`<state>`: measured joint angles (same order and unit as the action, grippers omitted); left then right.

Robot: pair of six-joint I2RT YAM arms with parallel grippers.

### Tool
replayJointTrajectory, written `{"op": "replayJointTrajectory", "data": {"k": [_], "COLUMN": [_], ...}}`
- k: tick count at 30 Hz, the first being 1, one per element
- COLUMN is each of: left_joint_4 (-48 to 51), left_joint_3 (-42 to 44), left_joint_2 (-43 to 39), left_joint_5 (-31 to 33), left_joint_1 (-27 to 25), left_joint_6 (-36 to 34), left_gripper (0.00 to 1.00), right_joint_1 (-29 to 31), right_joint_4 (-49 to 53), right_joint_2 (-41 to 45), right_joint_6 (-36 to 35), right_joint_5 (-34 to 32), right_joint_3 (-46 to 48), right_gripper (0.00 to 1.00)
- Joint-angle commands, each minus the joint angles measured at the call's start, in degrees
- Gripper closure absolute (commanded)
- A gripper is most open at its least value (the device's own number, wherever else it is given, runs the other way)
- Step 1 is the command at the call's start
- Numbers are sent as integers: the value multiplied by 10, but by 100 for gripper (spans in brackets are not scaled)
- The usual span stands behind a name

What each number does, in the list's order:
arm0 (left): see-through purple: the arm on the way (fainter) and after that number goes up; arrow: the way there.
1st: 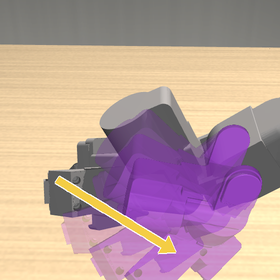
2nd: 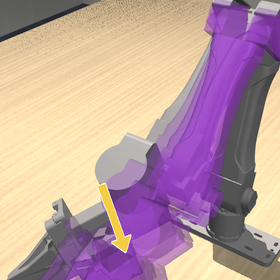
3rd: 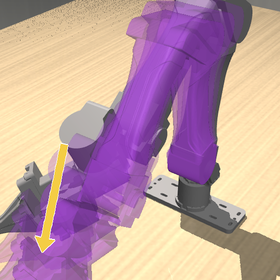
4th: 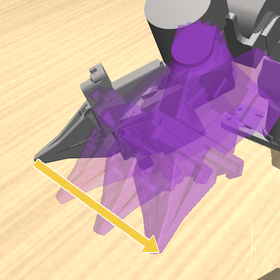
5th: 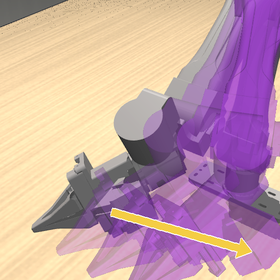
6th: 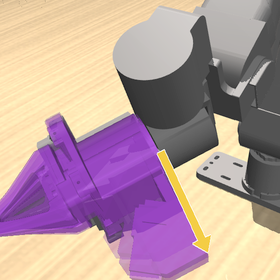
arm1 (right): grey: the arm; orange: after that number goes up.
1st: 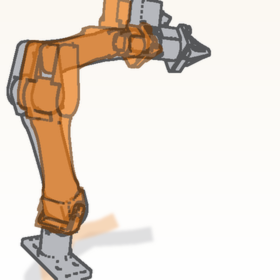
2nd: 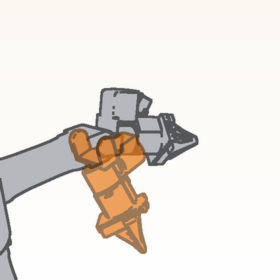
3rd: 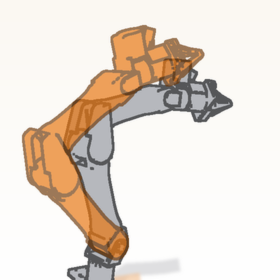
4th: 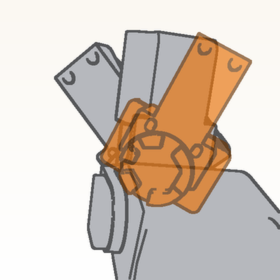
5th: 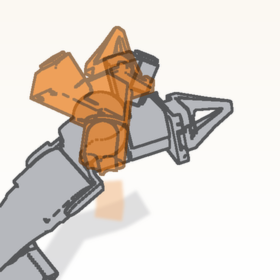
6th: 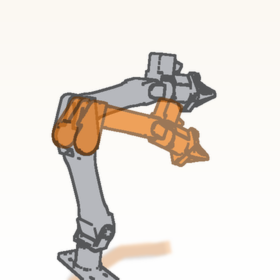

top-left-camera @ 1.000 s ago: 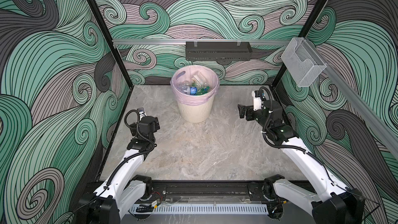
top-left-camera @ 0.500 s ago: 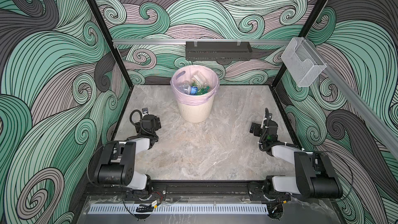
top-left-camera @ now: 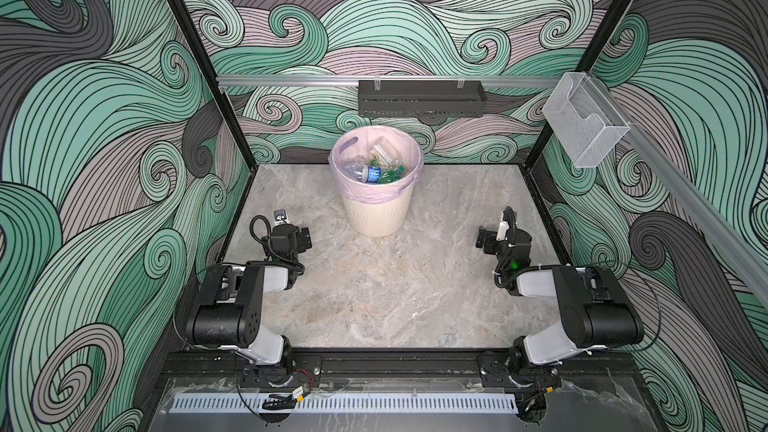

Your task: Throw the plastic bottles in the bin

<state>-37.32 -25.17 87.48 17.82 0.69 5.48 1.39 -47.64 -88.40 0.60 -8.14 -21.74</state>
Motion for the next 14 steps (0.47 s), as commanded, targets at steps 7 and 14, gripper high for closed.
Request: {"op": "replayJointTrajectory", "data": {"k": [7,14], "left_joint_4": [-17,-17], "left_joint_3": [-14,-14], "left_joint_2": [-2,-2], "left_joint_5": [-10,-10], "left_joint_1": [4,4], "left_joint_6": [1,1], "left_gripper": [2,1], "right_joint_1": [3,4], "right_joint_4": [-19,-13], "right_joint_2": [6,5], "right_joint_6": [-12,-13], "right_joint_5": [7,7], "right_joint_3": [-8,-11], "right_gripper": [0,0]}}
